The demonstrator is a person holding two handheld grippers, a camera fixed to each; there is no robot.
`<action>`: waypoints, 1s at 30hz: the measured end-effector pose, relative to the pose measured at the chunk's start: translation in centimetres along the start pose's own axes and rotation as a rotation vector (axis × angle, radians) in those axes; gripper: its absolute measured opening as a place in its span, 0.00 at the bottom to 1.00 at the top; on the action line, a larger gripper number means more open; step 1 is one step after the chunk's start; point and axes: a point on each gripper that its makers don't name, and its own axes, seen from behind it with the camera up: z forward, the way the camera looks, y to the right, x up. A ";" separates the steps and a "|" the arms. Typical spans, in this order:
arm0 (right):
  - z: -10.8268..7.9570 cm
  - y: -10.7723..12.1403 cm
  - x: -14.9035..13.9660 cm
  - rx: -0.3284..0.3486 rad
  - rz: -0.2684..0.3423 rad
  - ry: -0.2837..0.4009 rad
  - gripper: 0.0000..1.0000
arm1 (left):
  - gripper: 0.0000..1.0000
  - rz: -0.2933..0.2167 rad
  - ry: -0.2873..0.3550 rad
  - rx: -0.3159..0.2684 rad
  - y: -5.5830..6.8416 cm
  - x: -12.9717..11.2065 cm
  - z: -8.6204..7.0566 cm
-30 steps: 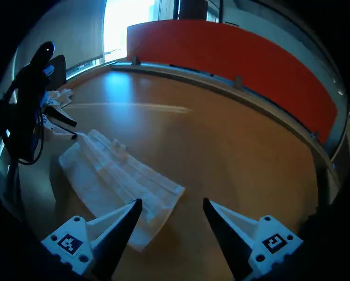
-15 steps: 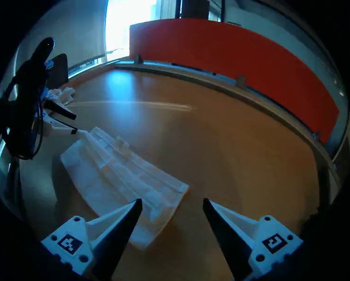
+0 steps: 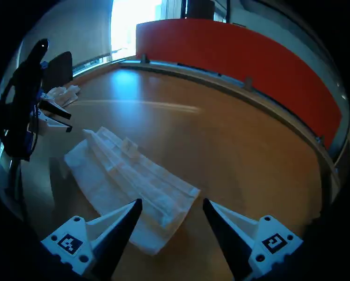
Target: Fold towel
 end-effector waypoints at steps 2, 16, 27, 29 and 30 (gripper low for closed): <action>0.3 -0.5 0.2 0.008 -0.008 0.001 1.00 | 0.79 -0.016 0.000 0.009 -0.4 -0.6 -0.5; 3.1 -4.9 2.1 0.080 -0.078 0.000 1.00 | 0.79 -0.127 -0.006 0.083 -3.6 -4.9 -4.0; 4.9 -8.1 3.6 0.123 -0.129 0.000 1.00 | 0.79 -0.167 -0.011 0.118 -5.5 -6.9 -5.5; 5.1 -8.3 3.6 0.123 -0.135 -0.003 1.00 | 0.79 -0.169 -0.012 0.120 -5.6 -7.1 -5.6; 5.2 -8.4 3.6 0.123 -0.137 -0.004 1.00 | 0.79 -0.169 -0.012 0.121 -5.6 -7.1 -5.7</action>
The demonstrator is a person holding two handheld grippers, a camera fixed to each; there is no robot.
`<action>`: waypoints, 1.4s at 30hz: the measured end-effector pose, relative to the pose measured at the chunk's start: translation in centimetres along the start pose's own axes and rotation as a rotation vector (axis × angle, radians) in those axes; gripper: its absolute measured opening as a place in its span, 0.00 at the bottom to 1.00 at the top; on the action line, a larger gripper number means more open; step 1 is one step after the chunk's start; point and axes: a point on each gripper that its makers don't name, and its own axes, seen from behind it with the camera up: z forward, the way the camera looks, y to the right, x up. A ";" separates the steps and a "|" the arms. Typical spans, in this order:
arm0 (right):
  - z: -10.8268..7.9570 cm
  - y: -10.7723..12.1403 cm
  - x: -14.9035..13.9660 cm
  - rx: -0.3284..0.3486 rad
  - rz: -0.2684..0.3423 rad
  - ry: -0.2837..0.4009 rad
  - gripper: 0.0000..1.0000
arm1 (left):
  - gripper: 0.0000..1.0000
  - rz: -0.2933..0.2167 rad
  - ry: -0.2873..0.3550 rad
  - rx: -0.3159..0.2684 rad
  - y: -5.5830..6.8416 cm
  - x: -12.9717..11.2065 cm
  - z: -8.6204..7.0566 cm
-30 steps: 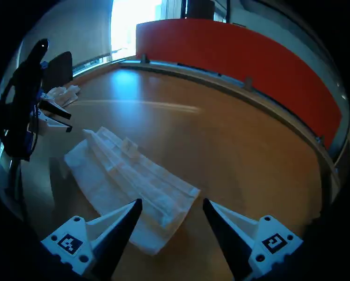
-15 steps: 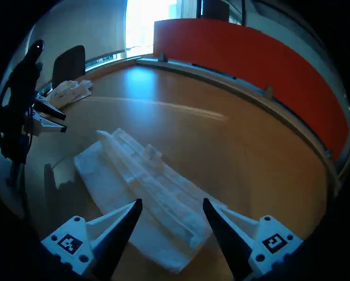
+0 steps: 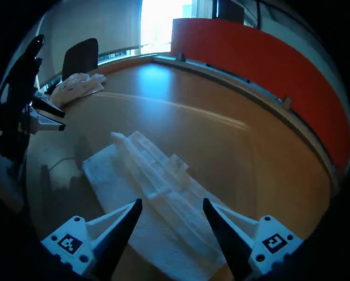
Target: Fold towel
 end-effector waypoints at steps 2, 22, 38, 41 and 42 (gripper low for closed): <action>0.1 0.0 -0.1 0.001 -0.003 -0.005 1.00 | 0.79 -0.001 0.000 0.001 0.0 -0.1 0.0; 1.2 1.2 -0.4 -0.016 -0.015 -0.030 1.00 | 0.79 -0.007 -0.012 0.001 -0.1 -0.8 0.3; 1.5 3.7 1.6 -0.049 -0.036 -0.019 1.00 | 0.79 -0.017 -0.013 0.007 -0.5 -0.8 0.4; 1.5 4.1 2.2 -0.055 -0.040 -0.011 1.00 | 0.79 -0.016 -0.012 0.007 -0.5 -0.7 0.4; 1.4 4.2 2.4 -0.056 -0.041 -0.008 1.00 | 0.79 -0.016 -0.012 0.007 -0.5 -0.7 0.4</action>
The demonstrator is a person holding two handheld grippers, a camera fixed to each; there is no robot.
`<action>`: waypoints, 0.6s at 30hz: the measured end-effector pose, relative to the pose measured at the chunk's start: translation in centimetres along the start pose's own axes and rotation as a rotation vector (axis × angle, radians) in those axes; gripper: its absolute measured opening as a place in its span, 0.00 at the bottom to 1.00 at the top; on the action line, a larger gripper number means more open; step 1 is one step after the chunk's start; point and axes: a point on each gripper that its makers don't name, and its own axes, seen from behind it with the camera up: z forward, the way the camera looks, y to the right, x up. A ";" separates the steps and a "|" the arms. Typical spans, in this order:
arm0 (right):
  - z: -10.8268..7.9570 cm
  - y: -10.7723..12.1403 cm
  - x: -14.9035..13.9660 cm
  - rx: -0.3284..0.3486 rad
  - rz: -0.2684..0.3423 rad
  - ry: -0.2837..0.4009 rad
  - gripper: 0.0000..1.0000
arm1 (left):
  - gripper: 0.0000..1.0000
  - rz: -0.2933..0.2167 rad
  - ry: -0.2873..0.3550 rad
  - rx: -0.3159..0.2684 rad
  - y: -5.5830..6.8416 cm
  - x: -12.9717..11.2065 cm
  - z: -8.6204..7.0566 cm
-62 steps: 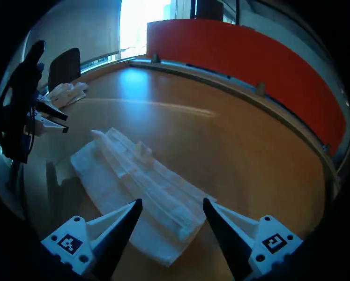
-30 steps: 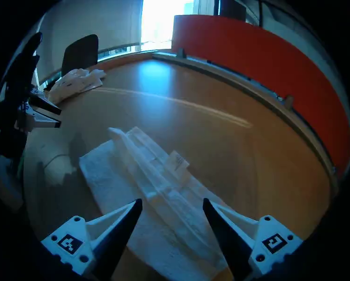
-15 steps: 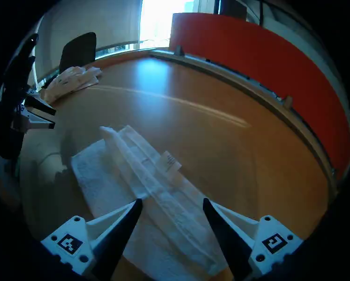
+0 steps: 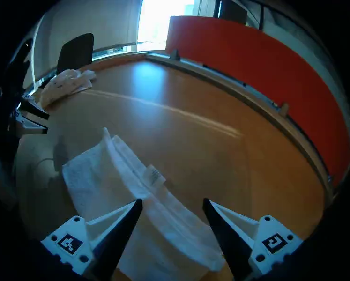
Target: Fold towel
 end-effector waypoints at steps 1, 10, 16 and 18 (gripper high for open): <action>0.0 0.1 0.2 -0.001 -0.001 0.003 1.00 | 0.79 0.001 0.000 0.000 0.0 0.0 0.0; -0.7 0.3 0.5 -0.006 -0.004 0.011 1.00 | 0.79 0.002 0.001 -0.004 0.3 0.0 -0.1; -1.2 0.3 -0.3 -0.009 0.005 0.008 1.00 | 0.79 0.007 0.003 -0.005 0.5 0.1 -0.2; -1.4 0.3 -0.7 -0.010 0.010 0.007 1.00 | 0.79 0.008 0.004 -0.006 0.5 0.1 -0.2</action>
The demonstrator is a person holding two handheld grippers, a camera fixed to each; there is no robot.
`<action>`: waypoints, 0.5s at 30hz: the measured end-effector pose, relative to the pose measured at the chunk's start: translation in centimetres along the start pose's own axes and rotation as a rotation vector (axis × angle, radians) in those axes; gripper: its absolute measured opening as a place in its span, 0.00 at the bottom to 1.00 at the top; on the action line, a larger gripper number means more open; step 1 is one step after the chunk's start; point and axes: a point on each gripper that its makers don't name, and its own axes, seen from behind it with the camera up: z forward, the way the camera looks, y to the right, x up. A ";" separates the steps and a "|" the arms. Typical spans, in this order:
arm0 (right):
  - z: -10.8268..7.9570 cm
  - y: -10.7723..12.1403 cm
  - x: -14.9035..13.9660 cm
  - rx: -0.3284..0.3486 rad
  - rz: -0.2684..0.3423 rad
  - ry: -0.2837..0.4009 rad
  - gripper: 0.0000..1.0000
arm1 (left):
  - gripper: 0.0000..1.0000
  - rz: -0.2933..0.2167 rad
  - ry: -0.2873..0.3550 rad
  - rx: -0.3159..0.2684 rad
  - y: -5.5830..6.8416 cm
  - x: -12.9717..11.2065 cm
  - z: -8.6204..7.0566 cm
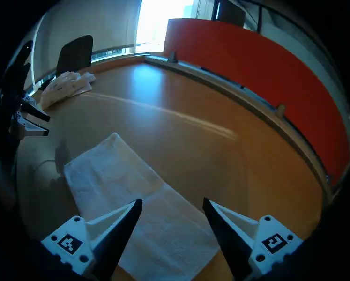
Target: Fold towel
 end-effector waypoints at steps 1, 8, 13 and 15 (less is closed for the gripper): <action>-0.1 0.0 -0.2 -0.001 0.003 -0.001 1.00 | 0.79 0.001 0.000 0.000 0.0 0.0 0.0; -1.2 -0.1 -1.8 -0.007 0.026 -0.005 1.00 | 0.79 0.009 0.001 -0.002 0.2 -0.2 -0.3; -2.1 -0.2 -3.2 -0.014 0.046 -0.010 1.00 | 0.79 0.014 0.000 -0.004 0.4 -0.4 -0.6; -2.6 -0.2 -3.7 -0.017 0.052 -0.012 1.00 | 0.79 0.015 0.000 -0.005 0.4 -0.5 -0.7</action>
